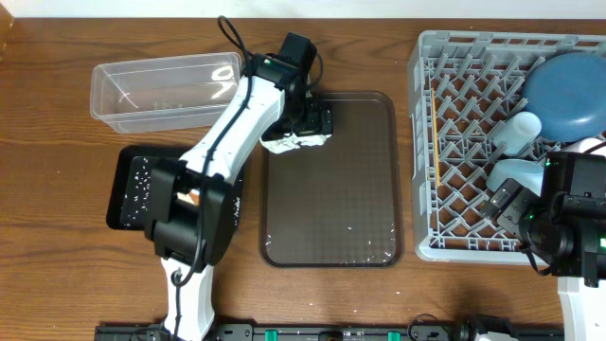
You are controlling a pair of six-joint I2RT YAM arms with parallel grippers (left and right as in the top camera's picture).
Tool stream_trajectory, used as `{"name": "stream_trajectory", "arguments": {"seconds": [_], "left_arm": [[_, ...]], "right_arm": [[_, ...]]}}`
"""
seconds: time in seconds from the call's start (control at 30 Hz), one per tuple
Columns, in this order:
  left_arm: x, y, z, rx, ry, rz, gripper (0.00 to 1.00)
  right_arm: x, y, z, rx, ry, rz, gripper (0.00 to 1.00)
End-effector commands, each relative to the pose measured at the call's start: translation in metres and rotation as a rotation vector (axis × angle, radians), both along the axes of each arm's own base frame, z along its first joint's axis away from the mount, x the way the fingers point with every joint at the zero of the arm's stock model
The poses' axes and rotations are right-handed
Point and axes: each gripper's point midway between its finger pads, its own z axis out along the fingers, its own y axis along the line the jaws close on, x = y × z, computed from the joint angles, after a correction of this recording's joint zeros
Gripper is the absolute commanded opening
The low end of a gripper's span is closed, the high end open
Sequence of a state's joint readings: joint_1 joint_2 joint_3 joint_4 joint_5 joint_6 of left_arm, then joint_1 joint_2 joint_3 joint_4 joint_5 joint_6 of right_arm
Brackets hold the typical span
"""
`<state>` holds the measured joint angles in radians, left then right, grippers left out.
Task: Sort waste into correct bins and load items into the dishwasher rack
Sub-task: 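Grasp the crumpled wrappers on the brown tray with the left gripper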
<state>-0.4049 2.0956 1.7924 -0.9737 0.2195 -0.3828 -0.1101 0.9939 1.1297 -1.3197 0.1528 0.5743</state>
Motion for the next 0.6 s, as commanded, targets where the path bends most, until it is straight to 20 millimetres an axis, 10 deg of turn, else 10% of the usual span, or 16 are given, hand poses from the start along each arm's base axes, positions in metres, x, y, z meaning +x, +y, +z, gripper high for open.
{"name": "stream_trajectory", "arguments": {"seconds": [0.0,0.57], "left_arm": [[0.018,0.008,-0.004,0.055,-0.055,0.068,0.99],[0.033,-0.012,-0.034,0.079,-0.128,0.188,1.00]], "right_arm": [[-0.001,-0.003,0.000,0.002,-0.003,-0.026,0.99],[-0.001,-0.003,0.000,0.002,-0.003,-0.026,0.99]]}}
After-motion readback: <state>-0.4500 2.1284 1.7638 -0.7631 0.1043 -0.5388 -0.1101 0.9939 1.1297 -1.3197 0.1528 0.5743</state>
